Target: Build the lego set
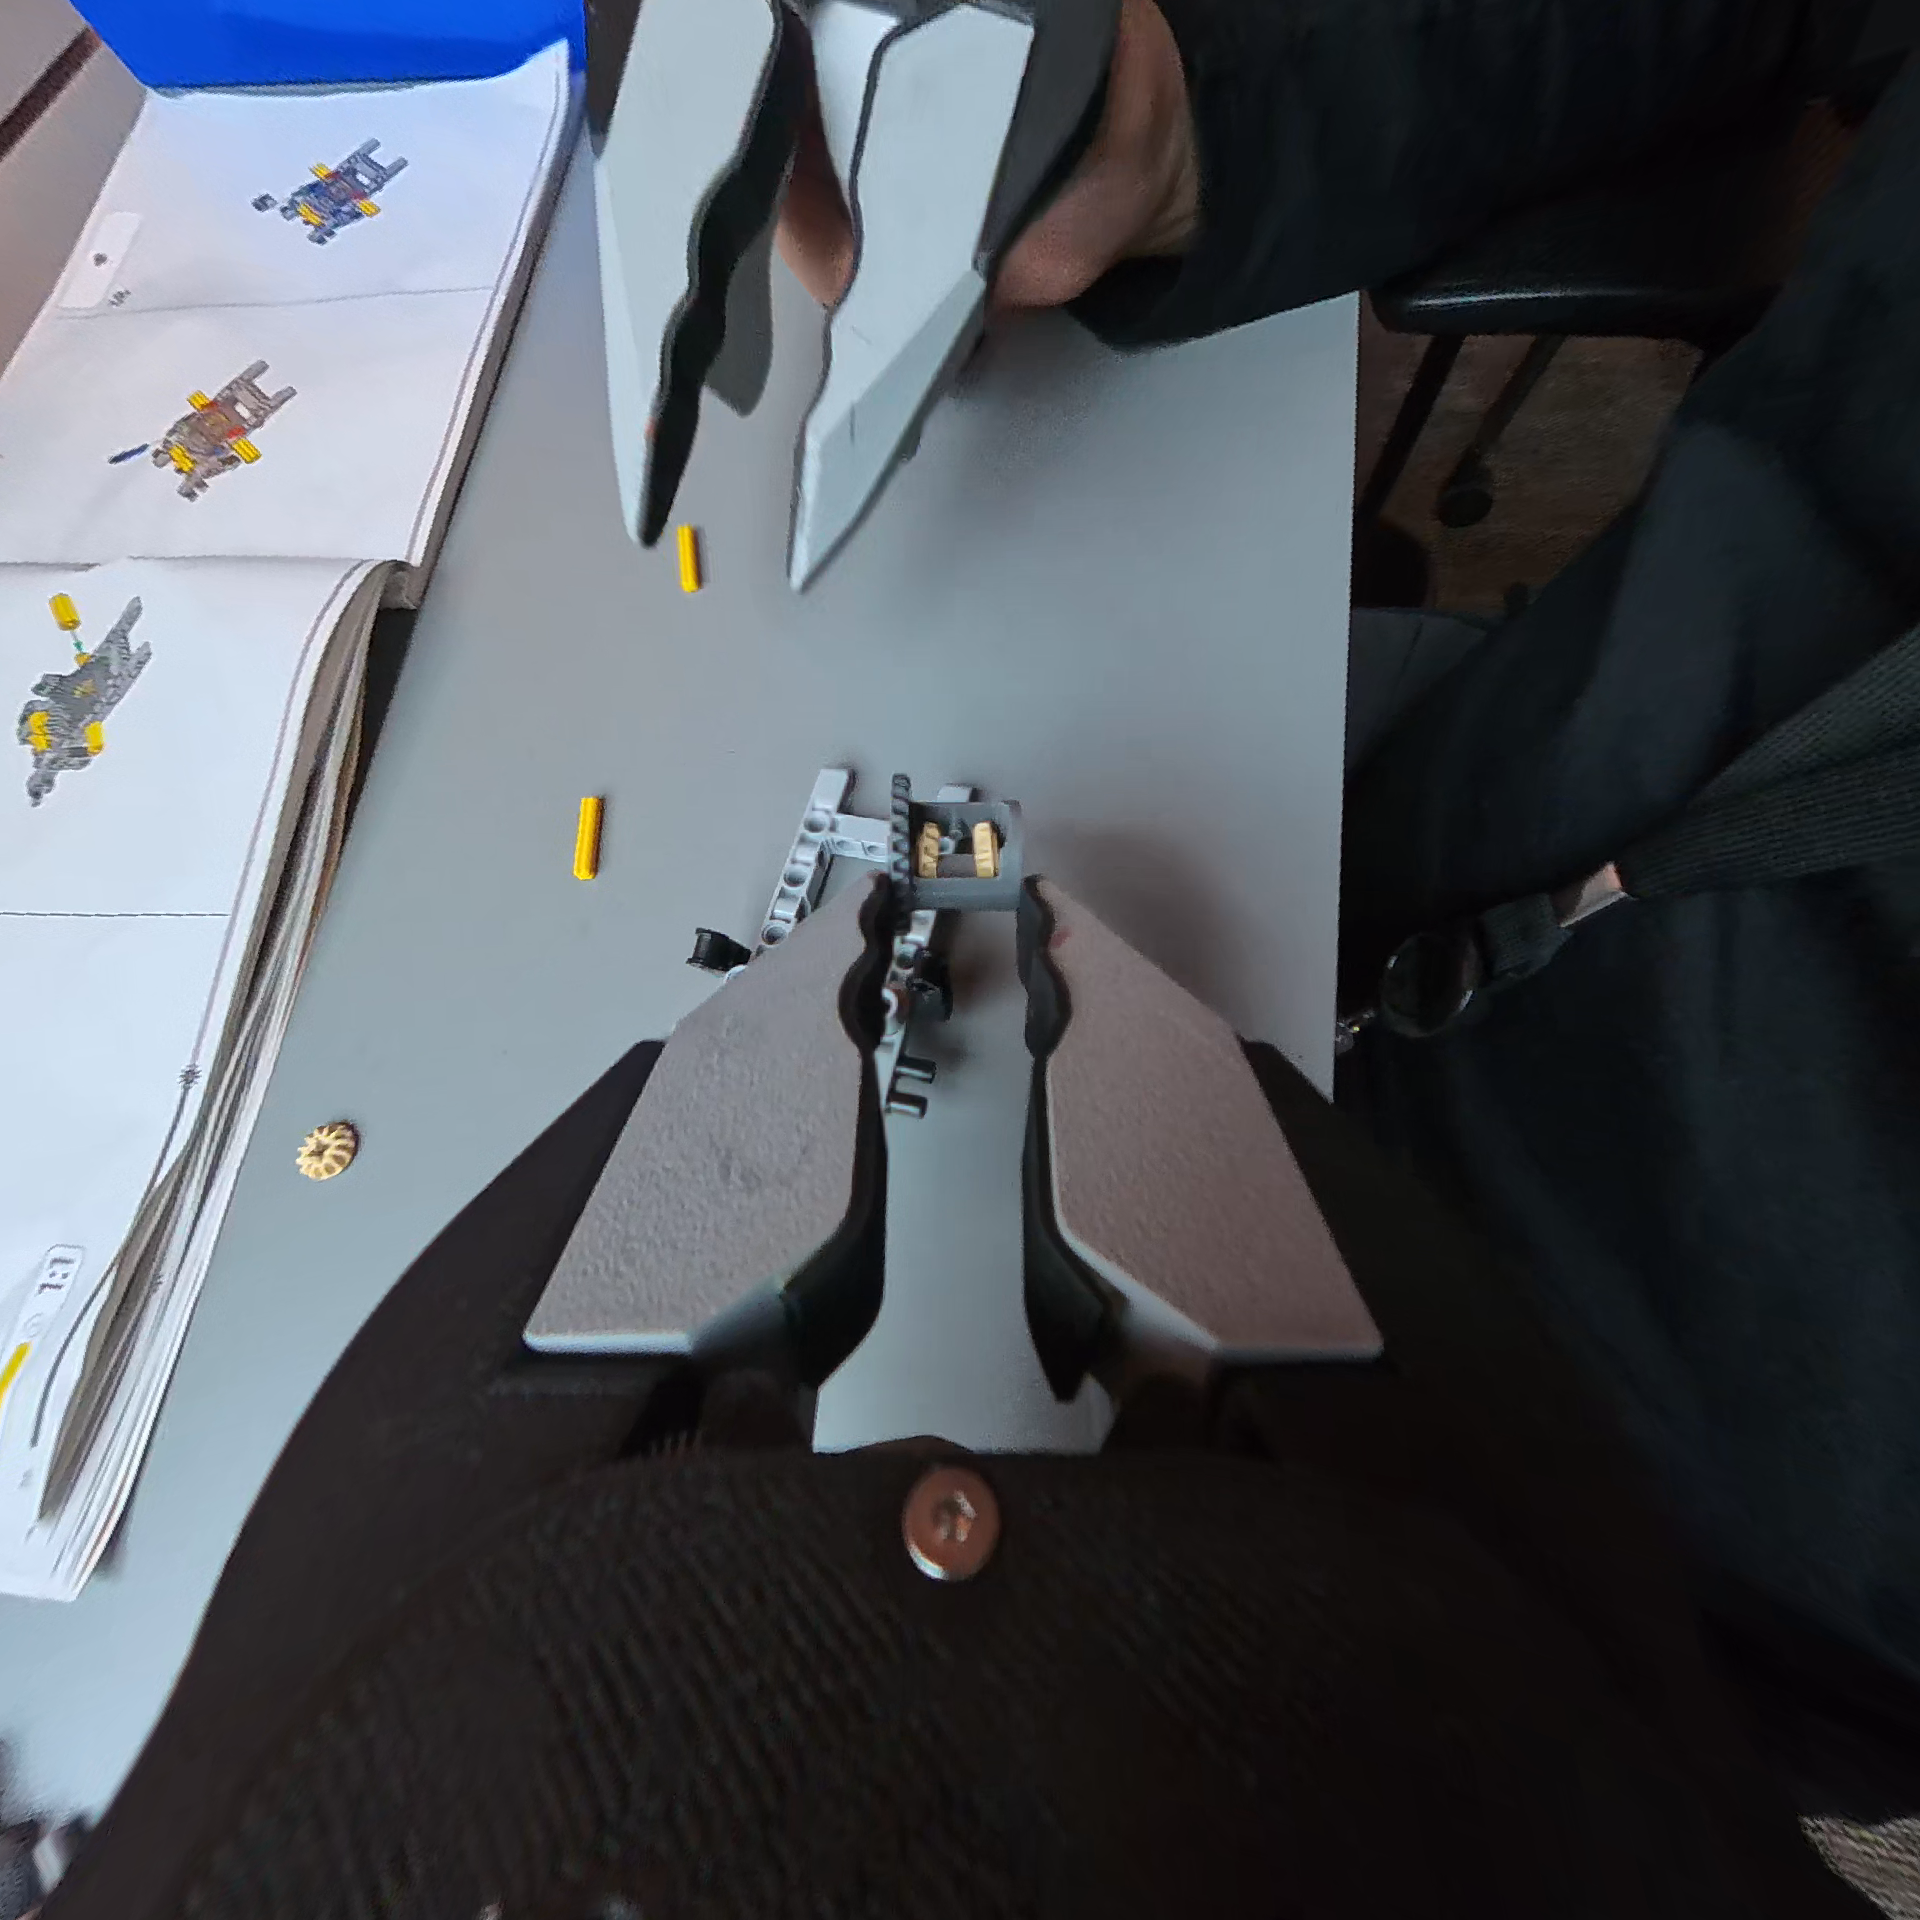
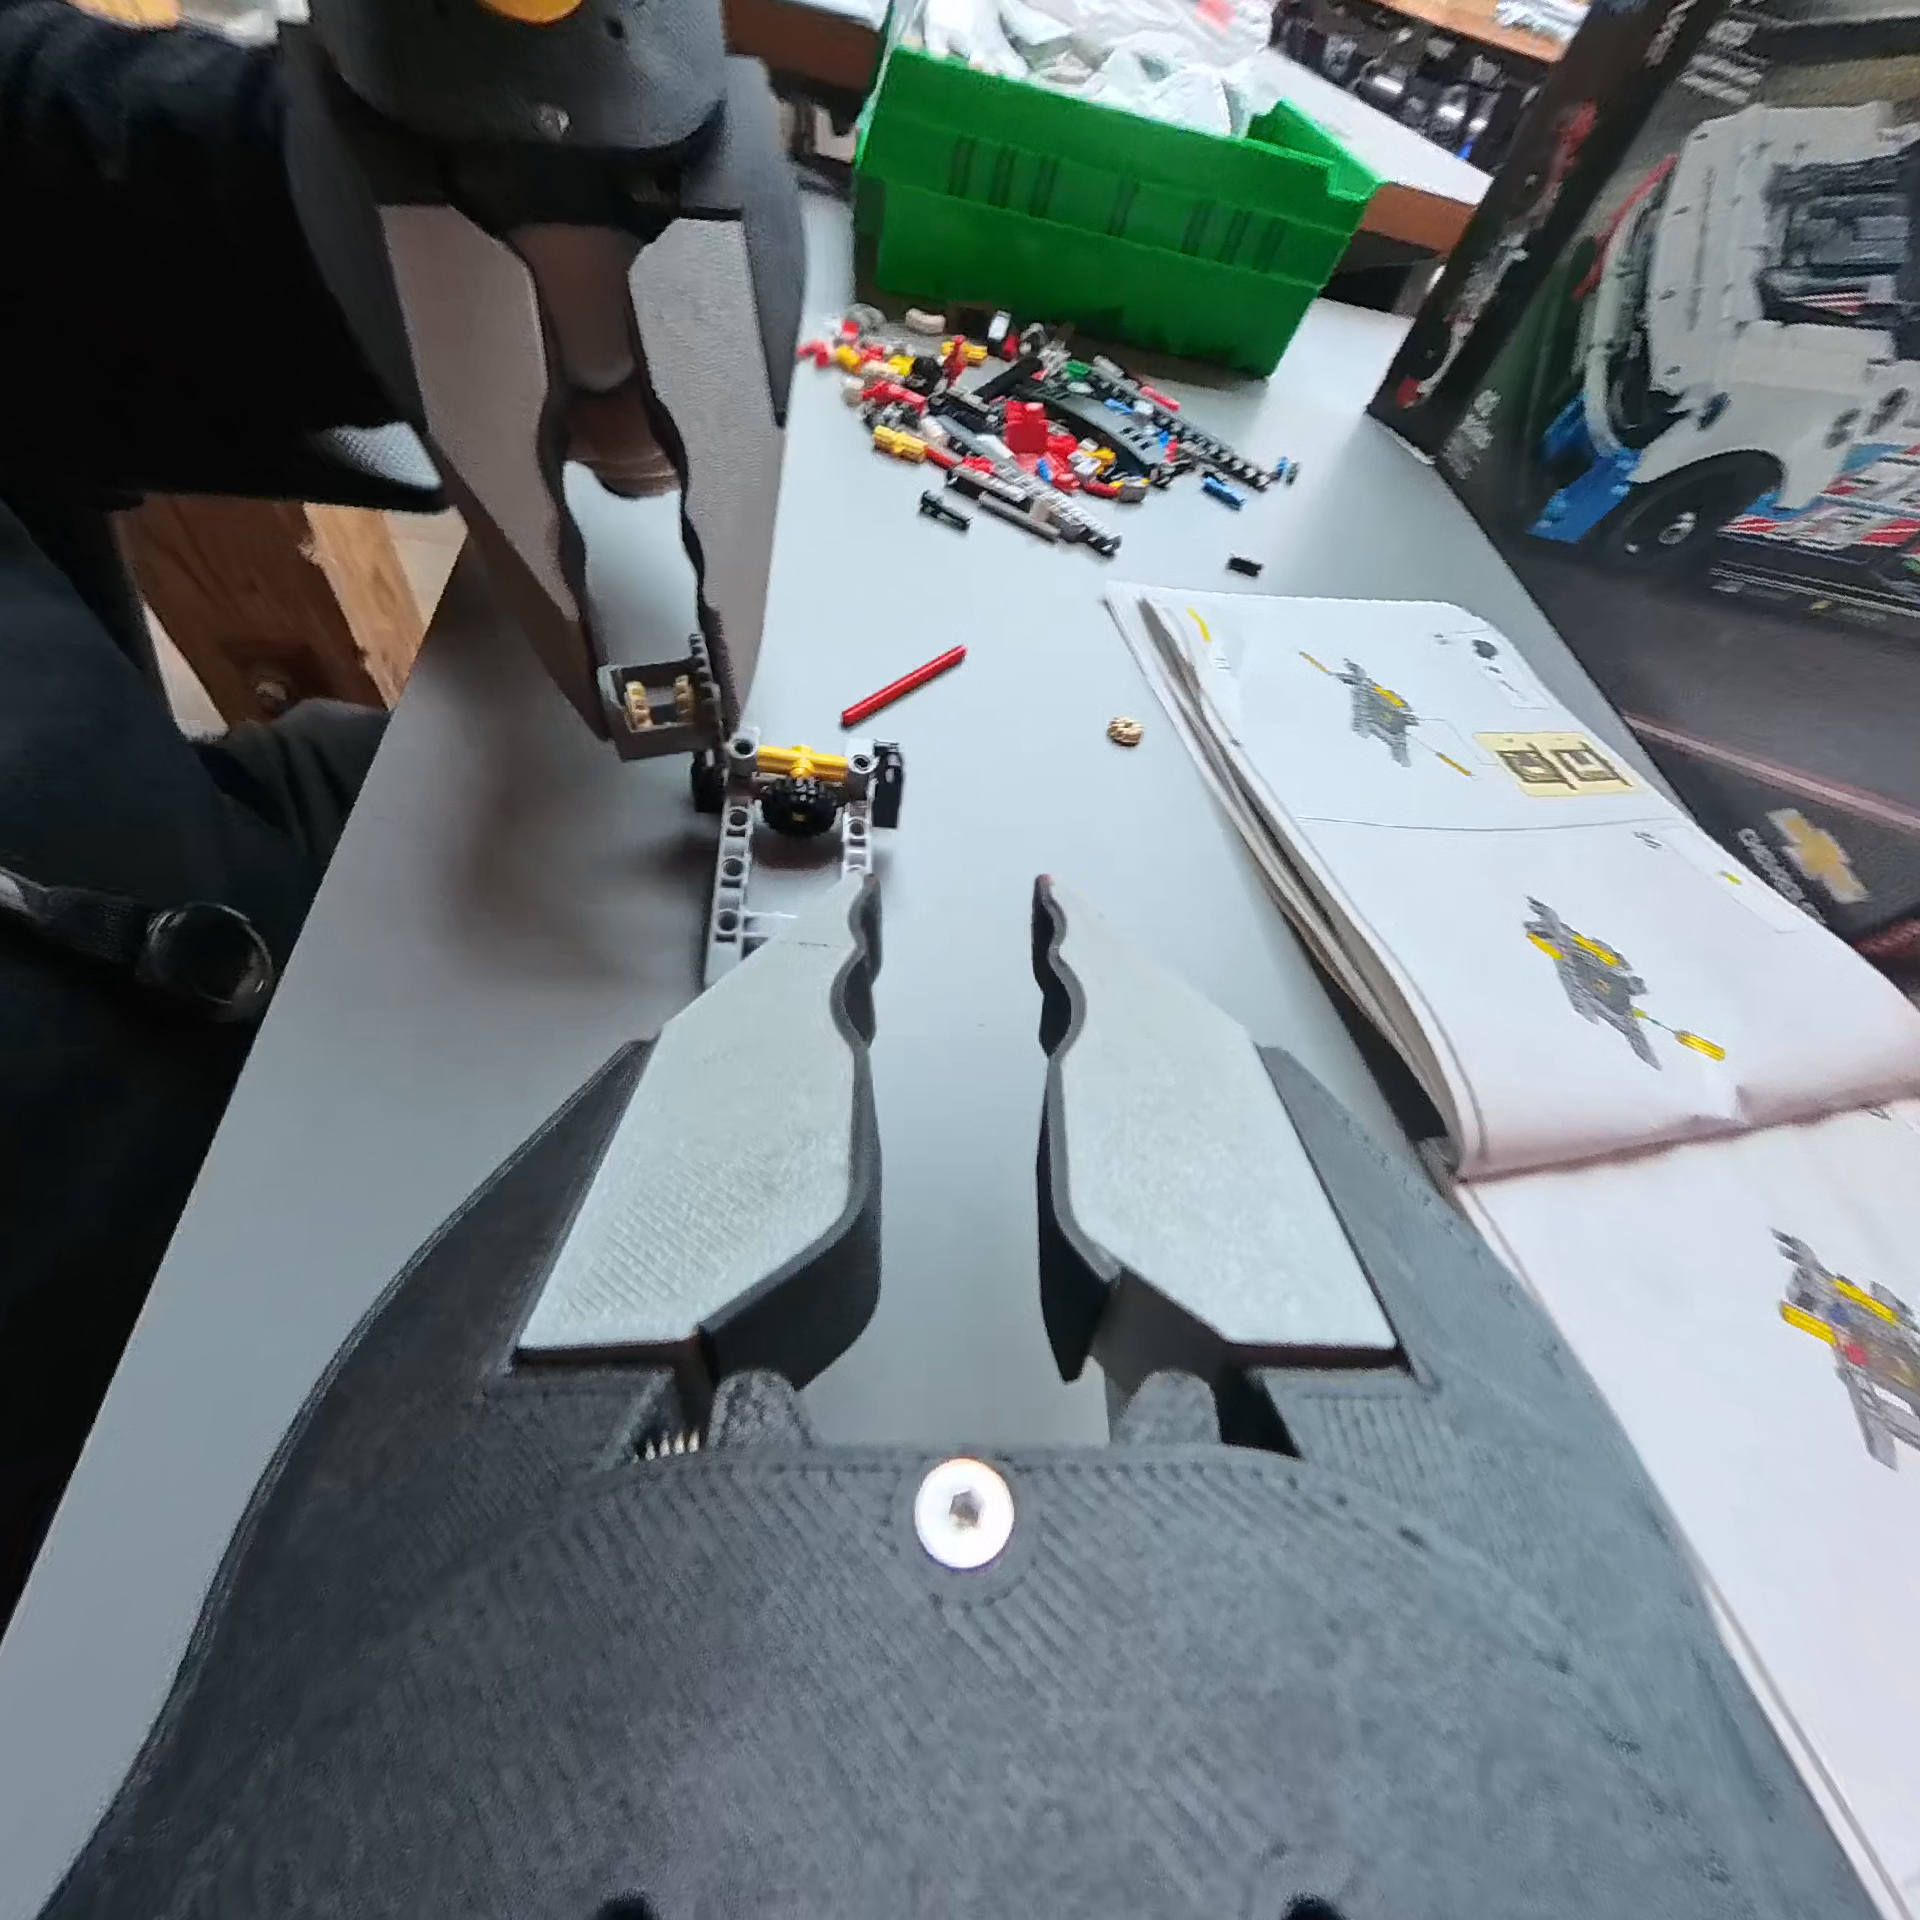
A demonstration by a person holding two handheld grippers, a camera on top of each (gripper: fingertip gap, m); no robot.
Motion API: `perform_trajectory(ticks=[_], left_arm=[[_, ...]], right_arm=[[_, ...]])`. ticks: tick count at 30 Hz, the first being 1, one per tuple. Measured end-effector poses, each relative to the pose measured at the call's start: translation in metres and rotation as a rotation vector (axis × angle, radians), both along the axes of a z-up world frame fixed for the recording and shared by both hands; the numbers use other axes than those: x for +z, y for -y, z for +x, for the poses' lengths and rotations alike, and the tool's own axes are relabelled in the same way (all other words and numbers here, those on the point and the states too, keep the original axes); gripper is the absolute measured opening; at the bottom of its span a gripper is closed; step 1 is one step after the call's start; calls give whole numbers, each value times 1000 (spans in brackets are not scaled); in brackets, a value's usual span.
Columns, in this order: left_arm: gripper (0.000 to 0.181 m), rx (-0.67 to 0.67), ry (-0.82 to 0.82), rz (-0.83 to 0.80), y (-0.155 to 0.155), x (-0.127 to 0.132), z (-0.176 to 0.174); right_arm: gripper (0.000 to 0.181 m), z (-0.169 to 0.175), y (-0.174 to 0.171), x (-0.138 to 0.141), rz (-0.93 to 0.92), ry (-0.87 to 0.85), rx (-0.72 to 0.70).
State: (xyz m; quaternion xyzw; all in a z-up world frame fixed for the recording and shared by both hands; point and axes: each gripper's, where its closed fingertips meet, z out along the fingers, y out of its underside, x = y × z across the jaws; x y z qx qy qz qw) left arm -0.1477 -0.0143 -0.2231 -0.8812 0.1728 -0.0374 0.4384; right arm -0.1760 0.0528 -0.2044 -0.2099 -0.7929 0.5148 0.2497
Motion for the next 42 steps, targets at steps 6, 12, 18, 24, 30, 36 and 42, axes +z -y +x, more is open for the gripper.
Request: perform_trajectory(ticks=[6, 12, 18, 24, 30, 36, 42], left_arm=[[20, 16, -10, 9, 4, 6, -3], [20, 44, -20, 5, 11, 7, -5], [21, 97, -25, 5, 23, 9, -13], [21, 142, -29, -3, 38, 7, -20], [21, 175, -20, 8, 46, 3, -27], [21, 170, -21, 4, 47, -1, -25], [21, 160, -20, 0, 44, -1, -24]], right_arm=[[20, -18, -30, 7, -28, 9, -130], [17, -52, -14, -6, 82, 174, -119], [15, -101, 33, -26, 185, 292, -4], [23, -131, 61, -50, 278, 328, 21], [20, -139, 67, -60, 318, 329, 37], [8, -137, 67, -62, 325, 309, 60], [8, -116, 60, -54, 324, 307, 79]])
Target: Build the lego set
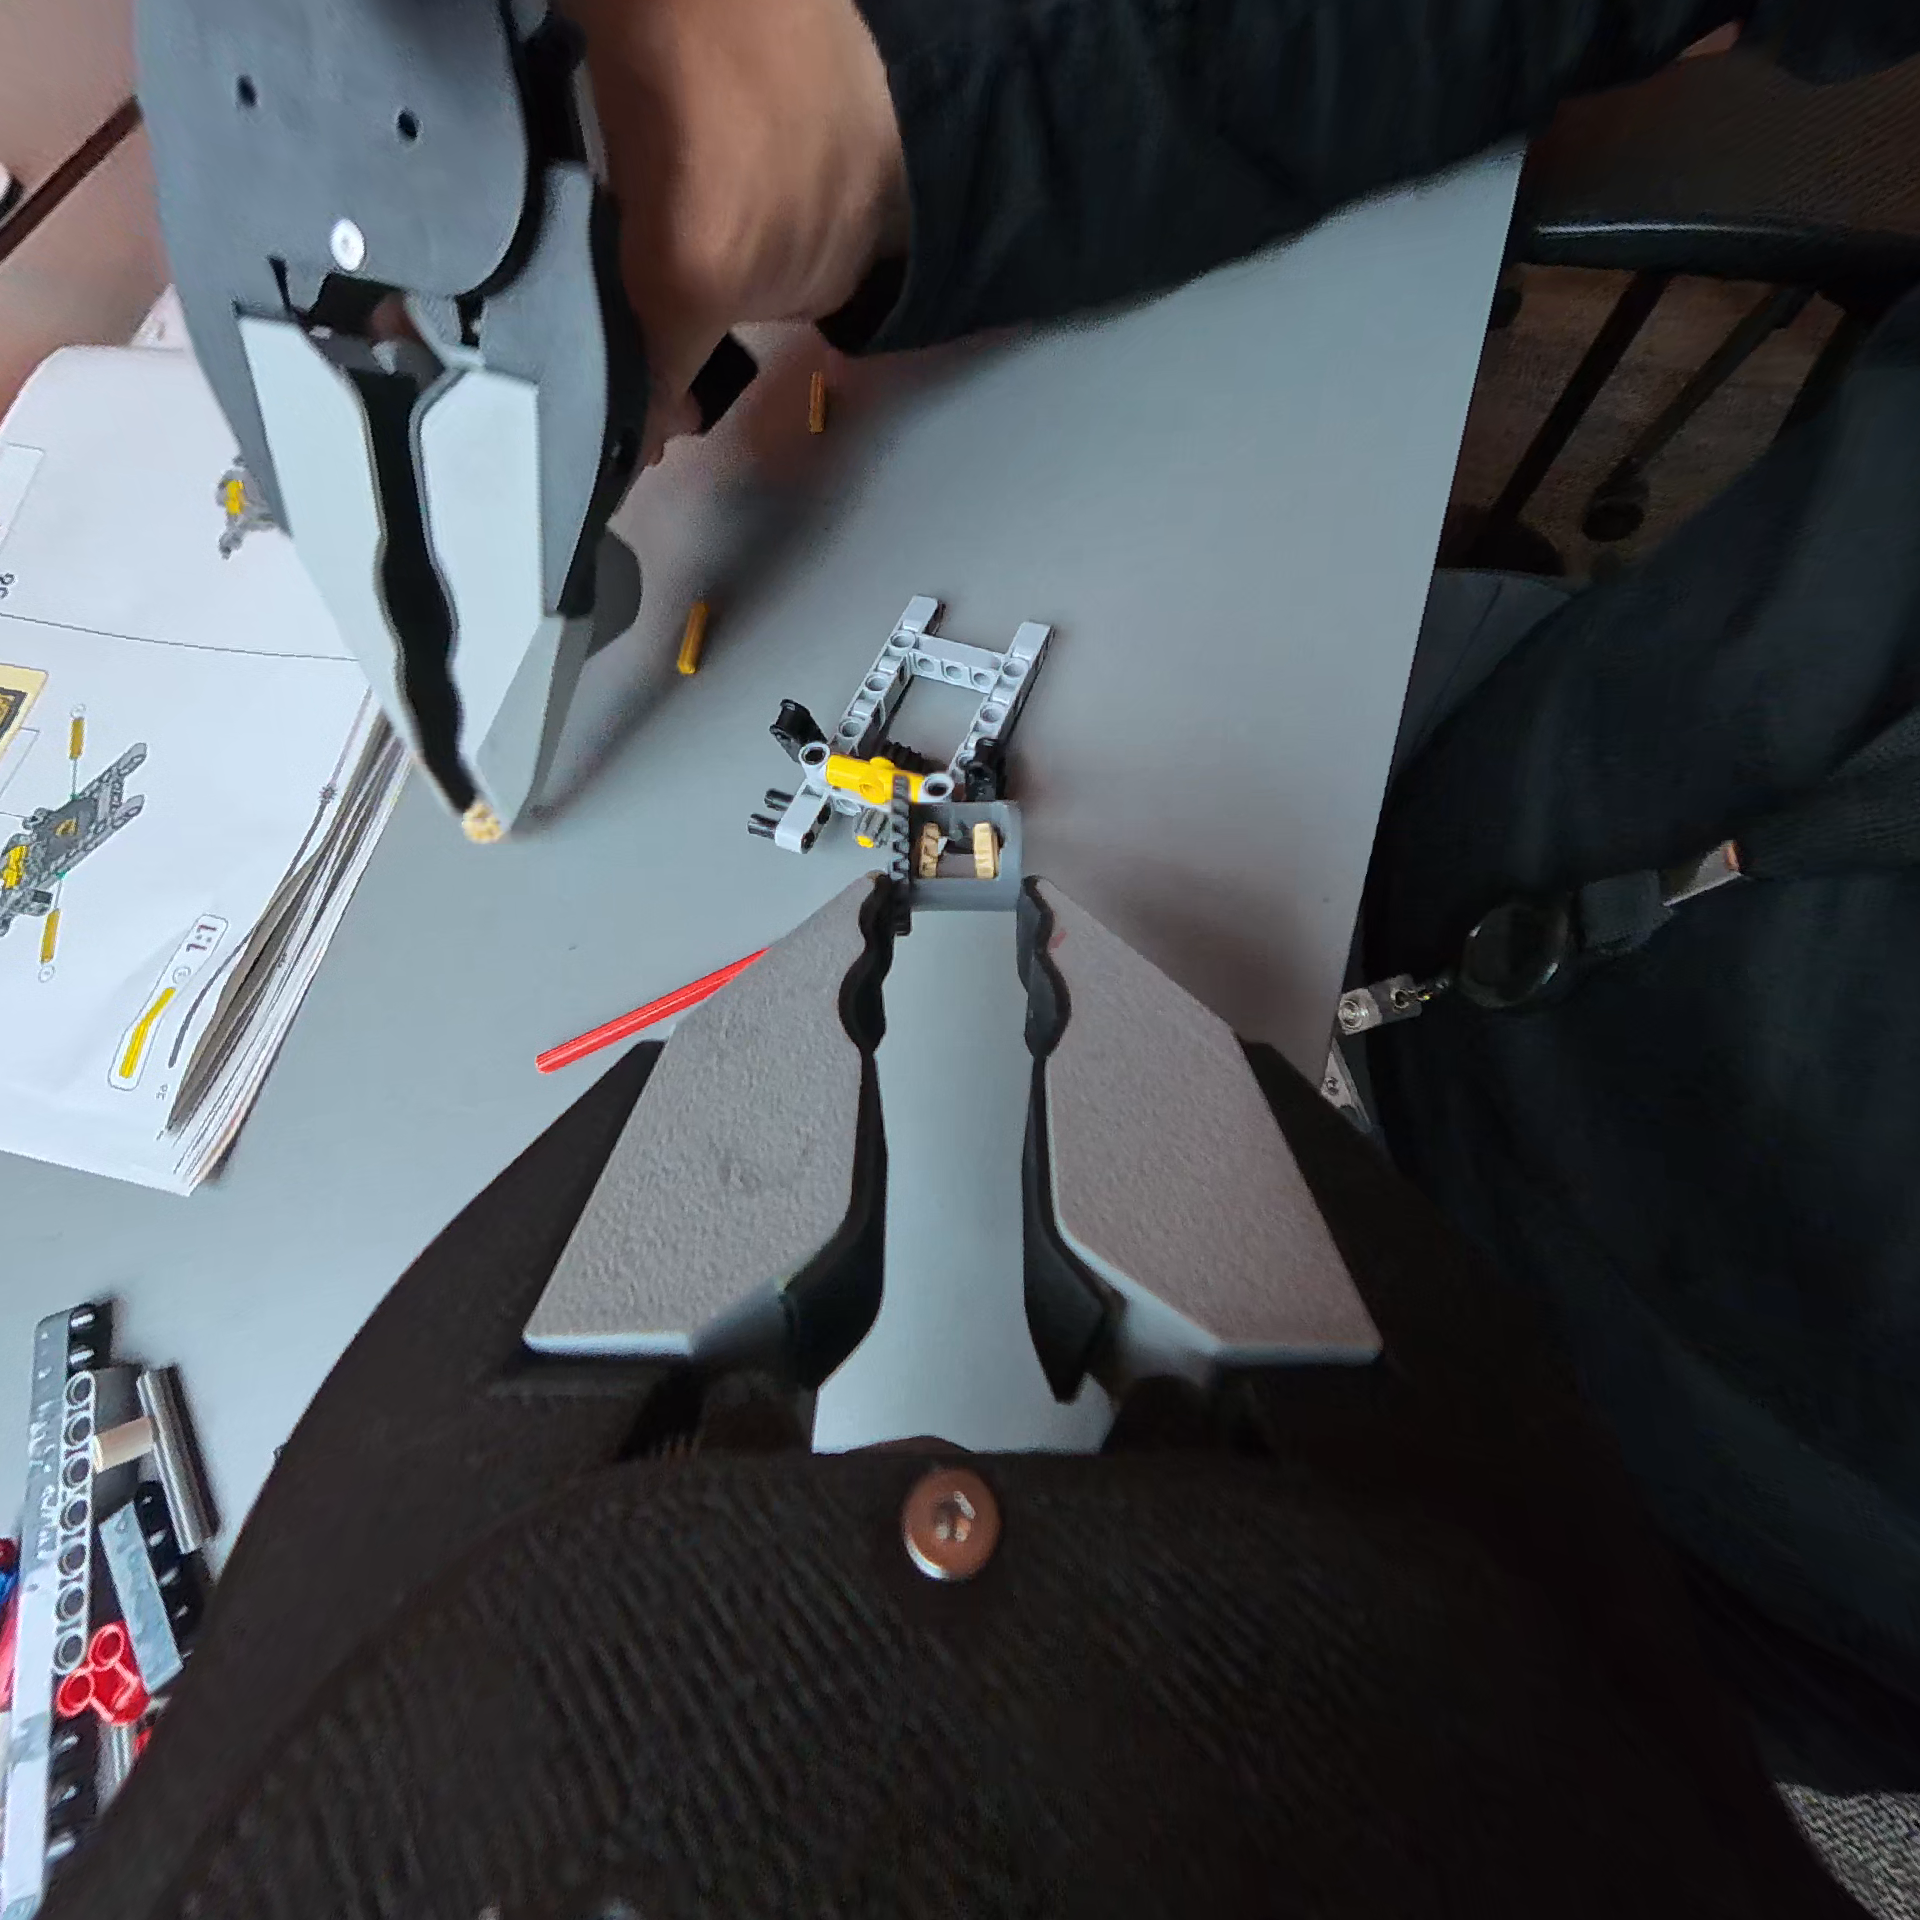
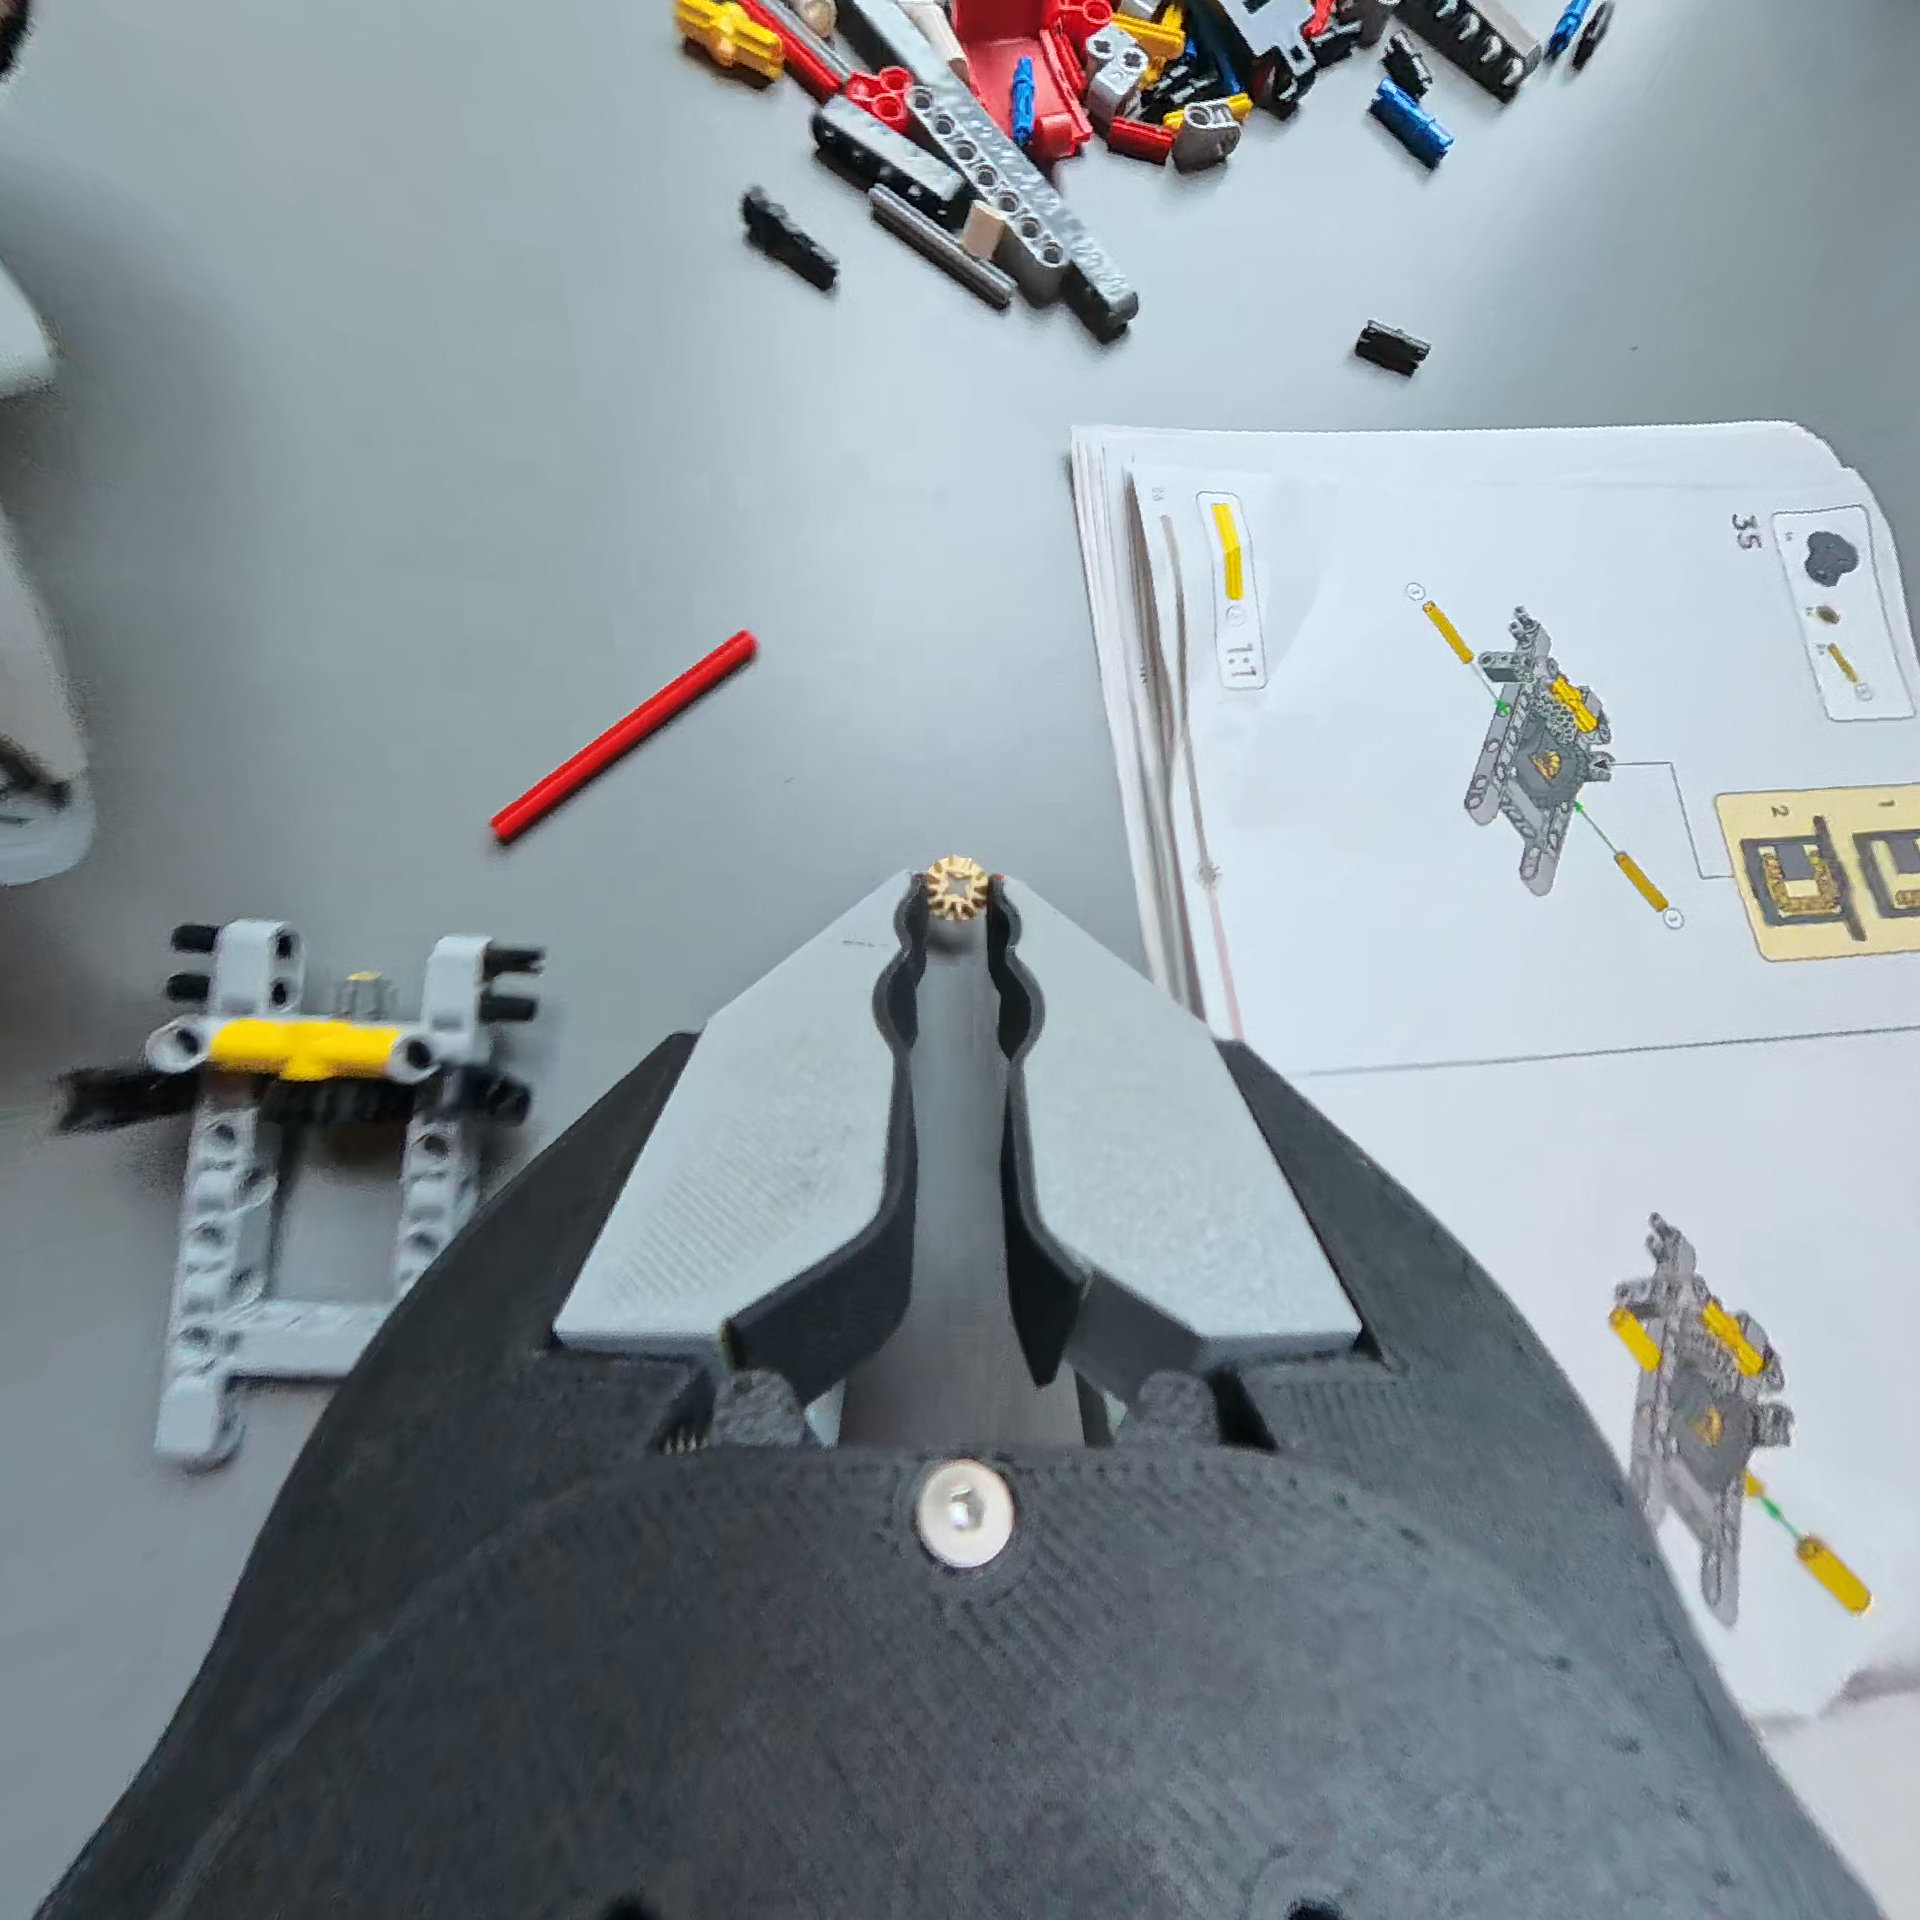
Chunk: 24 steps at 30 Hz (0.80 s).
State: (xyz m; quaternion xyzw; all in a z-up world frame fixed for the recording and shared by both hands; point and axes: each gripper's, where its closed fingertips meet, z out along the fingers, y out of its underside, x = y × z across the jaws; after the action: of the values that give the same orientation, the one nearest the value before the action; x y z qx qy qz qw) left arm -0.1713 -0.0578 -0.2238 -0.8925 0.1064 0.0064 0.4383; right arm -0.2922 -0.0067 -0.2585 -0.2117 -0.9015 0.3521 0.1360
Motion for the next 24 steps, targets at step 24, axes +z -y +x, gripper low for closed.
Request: perform_trajectory(ticks=[24], left_arm=[[20, -146, -84, -99, -37, -7, 36]], right_arm=[[28, 153, -82, -6, 167, -16, -61]])
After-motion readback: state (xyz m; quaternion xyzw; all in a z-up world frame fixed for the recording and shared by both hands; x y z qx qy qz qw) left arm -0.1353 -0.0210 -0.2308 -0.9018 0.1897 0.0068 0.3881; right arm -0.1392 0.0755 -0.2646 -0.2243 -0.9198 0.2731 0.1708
